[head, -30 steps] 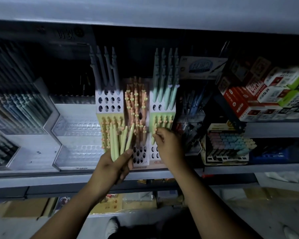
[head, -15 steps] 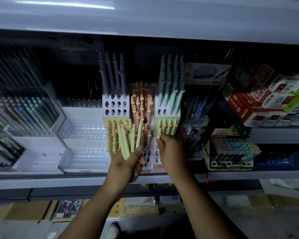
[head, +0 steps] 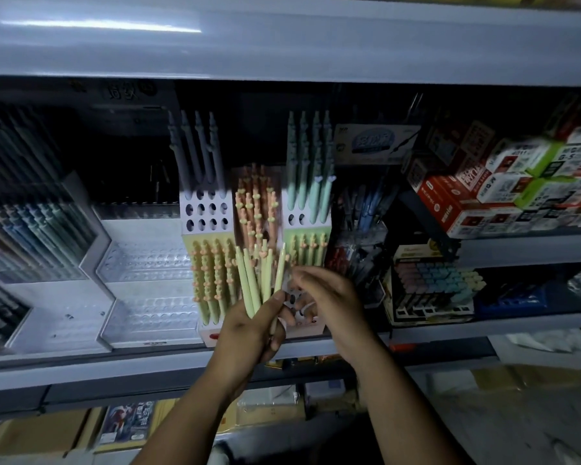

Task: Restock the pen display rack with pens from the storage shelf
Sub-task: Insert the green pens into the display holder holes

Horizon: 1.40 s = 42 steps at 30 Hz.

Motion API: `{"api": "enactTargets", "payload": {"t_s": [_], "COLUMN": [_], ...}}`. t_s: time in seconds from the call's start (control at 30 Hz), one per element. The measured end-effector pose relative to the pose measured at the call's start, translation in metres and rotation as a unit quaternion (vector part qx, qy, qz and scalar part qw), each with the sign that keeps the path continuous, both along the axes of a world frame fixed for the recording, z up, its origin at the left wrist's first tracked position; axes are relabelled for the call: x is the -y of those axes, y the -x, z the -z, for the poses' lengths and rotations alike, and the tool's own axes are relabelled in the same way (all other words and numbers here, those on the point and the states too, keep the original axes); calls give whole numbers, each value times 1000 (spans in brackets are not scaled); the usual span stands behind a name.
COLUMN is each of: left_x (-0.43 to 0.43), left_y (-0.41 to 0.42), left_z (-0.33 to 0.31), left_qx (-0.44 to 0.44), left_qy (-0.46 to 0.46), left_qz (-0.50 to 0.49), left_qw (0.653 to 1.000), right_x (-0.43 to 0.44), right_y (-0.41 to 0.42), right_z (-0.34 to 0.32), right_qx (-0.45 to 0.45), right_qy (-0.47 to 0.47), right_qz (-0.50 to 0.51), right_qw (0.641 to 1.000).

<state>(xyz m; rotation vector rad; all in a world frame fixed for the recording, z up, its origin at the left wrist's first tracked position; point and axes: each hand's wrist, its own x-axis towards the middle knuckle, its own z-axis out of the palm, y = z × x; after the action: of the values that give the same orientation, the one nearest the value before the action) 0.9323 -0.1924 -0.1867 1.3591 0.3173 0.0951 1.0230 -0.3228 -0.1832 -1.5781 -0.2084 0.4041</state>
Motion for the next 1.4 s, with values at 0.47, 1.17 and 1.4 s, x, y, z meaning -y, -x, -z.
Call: {"api": "enactTargets", "payload": {"t_s": [0.47,1.17,1.4], "left_x": [-8,-6,2], "left_y": [7,12,9], "left_z": [20,10,2], "left_qx": [-30,-30,-16], "left_qy": [3,8,-7], "left_qz": [41,-27,-25], "left_qw": [999,999,1000], "right_x": [13,-7,-8], "right_y": [-26,-54,-54], "right_z": [3,57,52], "right_qx": [88,283,319], "right_qy": [-84,218,258], "right_qz": [130,50,41], "right_qw": [984,933,911]}}
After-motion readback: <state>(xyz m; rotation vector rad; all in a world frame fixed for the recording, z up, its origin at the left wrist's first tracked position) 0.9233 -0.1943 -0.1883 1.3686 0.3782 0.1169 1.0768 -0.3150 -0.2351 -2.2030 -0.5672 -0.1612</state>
